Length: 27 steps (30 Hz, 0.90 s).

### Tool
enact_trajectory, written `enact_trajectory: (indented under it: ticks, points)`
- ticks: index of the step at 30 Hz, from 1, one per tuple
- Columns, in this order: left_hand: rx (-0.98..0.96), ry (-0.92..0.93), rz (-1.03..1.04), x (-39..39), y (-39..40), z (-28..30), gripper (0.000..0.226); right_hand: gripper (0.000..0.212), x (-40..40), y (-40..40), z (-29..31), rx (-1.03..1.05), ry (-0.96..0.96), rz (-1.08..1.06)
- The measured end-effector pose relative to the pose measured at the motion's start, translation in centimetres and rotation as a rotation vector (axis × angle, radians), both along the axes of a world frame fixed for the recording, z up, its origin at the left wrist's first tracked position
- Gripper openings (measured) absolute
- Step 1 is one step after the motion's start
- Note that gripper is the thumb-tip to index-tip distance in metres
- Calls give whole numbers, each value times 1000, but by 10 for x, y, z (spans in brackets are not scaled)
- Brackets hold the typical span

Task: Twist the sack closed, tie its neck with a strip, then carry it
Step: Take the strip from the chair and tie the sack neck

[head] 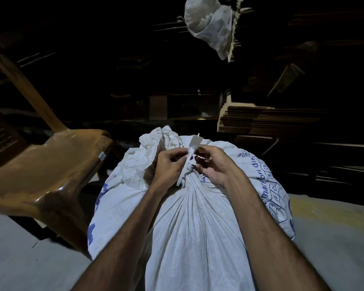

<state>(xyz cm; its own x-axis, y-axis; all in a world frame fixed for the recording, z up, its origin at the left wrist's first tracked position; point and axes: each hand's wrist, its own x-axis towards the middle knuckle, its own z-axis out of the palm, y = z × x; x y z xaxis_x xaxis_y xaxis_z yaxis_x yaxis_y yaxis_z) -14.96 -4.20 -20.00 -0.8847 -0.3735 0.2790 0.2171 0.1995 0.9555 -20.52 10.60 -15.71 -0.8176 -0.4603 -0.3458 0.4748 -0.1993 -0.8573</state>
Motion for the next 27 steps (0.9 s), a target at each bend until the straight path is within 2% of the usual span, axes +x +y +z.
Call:
enact_trajectory:
  ticks: [3,7,11,16,20,24,27]
  points:
    - [36,-31,-26,1,0,2,15,19,-8,2,0,50,87,78]
    - [119,-150,-81,1,-9,7,15,12,-3,-1,3,142,252,45]
    - [164,-254,-171,2,-17,15,40,24,0,-7,-3,326,419,-30]
    - [99,-364,-139,3,-9,29,46,27,4,-6,-6,496,587,-143]
    - [60,-368,-225,4,-6,34,59,27,5,-4,-9,609,641,-192]
    - [56,-367,-267,3,-6,36,44,26,7,-4,-7,641,651,-219]
    - [71,-359,-252,4,-6,35,45,26,8,-4,-7,644,659,-225]
